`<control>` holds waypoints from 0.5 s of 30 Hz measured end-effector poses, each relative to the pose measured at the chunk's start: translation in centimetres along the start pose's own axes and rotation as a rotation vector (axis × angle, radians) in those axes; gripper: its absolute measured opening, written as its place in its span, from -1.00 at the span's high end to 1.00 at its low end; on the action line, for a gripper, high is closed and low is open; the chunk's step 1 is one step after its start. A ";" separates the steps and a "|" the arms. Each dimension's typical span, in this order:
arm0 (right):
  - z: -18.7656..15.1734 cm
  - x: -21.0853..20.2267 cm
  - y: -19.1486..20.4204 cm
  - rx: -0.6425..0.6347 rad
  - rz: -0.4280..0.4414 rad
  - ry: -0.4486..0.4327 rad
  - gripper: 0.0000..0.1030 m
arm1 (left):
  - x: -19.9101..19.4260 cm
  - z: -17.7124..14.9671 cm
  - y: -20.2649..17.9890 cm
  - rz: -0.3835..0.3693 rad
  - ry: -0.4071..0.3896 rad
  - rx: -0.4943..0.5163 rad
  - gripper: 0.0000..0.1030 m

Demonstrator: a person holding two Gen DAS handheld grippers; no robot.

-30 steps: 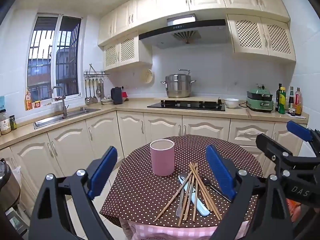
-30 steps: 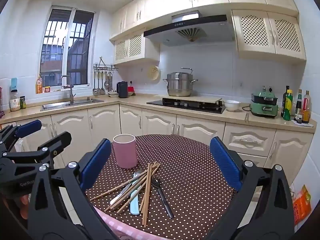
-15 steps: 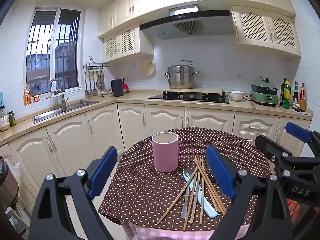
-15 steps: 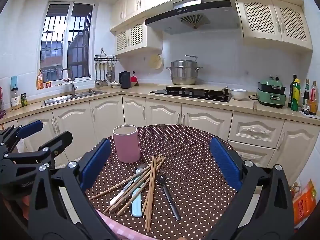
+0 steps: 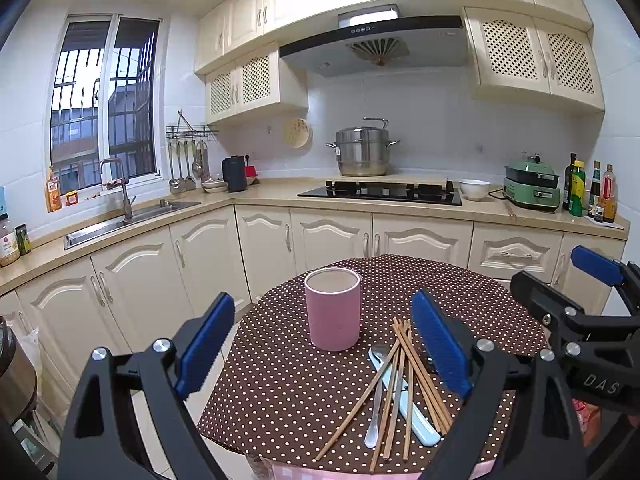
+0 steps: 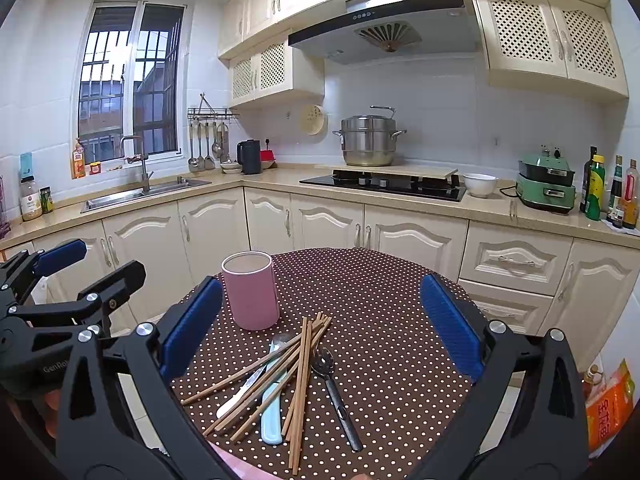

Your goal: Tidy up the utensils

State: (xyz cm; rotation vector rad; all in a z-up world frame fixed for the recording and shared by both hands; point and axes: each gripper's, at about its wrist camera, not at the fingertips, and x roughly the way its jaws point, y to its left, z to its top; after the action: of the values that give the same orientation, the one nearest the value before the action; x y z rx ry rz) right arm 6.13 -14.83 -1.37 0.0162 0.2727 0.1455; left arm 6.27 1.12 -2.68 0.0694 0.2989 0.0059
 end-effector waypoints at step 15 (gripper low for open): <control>0.3 0.6 0.0 0.001 0.002 0.005 -0.88 | 0.5 0.6 0.7 -0.004 0.004 -0.002 -0.72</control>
State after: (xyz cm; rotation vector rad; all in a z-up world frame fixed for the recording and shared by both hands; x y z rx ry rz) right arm 6.81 -14.70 -1.23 0.0171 0.2780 0.1469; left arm 6.89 1.80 -2.23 0.0666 0.3028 0.0021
